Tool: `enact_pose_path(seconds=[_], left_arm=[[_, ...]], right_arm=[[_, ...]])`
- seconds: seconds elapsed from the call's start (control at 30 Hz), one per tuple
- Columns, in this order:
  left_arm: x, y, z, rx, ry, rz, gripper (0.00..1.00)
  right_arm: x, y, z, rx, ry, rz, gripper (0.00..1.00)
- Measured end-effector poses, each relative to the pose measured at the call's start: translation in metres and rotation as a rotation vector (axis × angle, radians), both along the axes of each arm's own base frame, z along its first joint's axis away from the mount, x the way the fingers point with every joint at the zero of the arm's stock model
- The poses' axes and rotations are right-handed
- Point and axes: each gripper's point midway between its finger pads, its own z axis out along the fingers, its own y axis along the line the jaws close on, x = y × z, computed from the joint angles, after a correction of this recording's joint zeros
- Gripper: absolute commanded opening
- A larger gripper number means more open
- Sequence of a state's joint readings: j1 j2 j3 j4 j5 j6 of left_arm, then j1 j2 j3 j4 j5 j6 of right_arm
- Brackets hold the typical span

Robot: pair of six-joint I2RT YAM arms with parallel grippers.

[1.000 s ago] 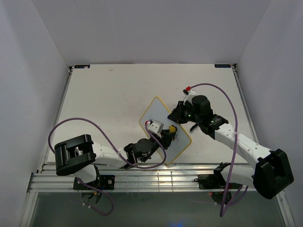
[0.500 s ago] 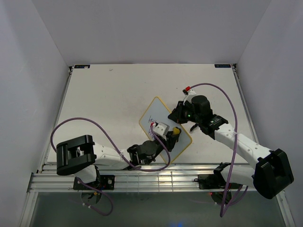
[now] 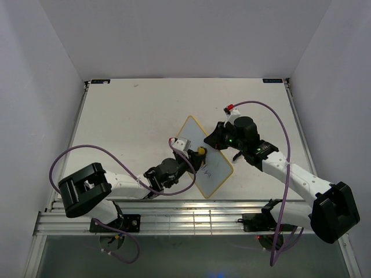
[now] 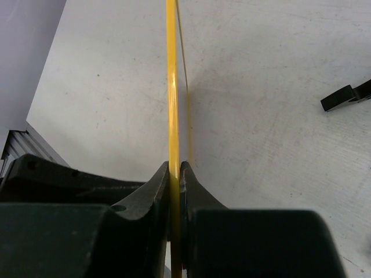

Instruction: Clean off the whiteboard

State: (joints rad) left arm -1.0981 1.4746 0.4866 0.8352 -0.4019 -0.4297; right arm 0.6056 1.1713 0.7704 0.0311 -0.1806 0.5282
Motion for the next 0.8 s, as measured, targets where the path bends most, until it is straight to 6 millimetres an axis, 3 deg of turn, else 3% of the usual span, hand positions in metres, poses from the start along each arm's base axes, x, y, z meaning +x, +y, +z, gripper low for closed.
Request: enact_pose_path(seconds=[0.13, 0.47, 0.8], left_arm=[[0.011, 0.011, -0.008, 0.017, 0.017, 0.029, 0.1], [0.002, 0.005, -0.007, 0.045, -0.016, -0.004, 0.09], [-0.035, -0.017, -0.004, 0.118, -0.123, -0.073, 0.09]], right_arm=[[0.001, 0.0, 0.0, 0.001, -0.001, -0.007, 0.08], [0.001, 0.0, 0.0, 0.004, 0.006, -0.013, 0.08], [0.0, 0.0, -0.001, 0.007, 0.015, -0.018, 0.08]])
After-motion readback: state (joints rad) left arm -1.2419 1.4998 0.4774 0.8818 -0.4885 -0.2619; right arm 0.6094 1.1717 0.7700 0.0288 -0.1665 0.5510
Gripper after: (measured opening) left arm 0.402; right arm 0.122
